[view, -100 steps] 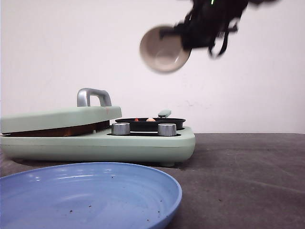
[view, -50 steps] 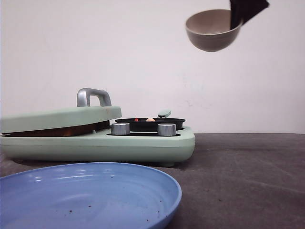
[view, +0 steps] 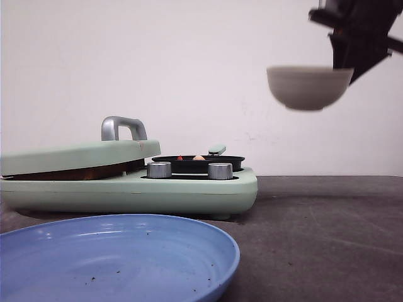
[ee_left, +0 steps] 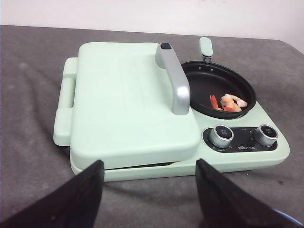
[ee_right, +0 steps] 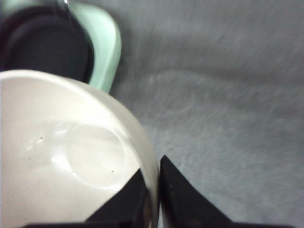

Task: Make breakfast with bread and shrimp
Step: 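Carry the empty bowl back and set it on the table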

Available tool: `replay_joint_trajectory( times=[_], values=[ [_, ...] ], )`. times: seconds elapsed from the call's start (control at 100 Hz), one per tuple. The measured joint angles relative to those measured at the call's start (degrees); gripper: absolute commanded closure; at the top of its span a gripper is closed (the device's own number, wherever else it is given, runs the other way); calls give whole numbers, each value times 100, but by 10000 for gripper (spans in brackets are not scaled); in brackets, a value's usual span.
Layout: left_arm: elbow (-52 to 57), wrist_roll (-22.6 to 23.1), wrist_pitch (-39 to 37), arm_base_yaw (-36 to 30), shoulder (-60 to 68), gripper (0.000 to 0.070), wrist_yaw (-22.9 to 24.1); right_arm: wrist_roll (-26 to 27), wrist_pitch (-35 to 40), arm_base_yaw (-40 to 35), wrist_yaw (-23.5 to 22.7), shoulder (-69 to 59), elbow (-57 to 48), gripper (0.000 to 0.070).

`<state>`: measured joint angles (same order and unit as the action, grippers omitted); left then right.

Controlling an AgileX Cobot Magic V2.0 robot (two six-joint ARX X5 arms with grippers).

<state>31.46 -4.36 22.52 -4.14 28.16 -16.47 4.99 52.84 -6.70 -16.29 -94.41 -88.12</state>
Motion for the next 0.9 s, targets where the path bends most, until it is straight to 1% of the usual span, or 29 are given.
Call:
replay_joint_trajectory(
  times=[0.13,0.27,0.39,0.53,0.72,0.9],
  values=[
    [0,0,4,0,0,388,0,59,-656,-4,-7,0,723,700],
    [0,0,7,0,0,388,0,304,-1493,-2,4,-2,1637,700],
    [0,0,9,0,0,388,0,505,-2057,11,11,-15,2109,700],
    [0,0,11,0,0,388,0,592,-2245,28,9,-164,2192,700],
    [0,0,11,0,0,388,0,612,-2280,28,4,-518,2199,700],
    [0,0,11,0,0,388,0,688,-2476,28,2,-562,2205,700]
  ],
)
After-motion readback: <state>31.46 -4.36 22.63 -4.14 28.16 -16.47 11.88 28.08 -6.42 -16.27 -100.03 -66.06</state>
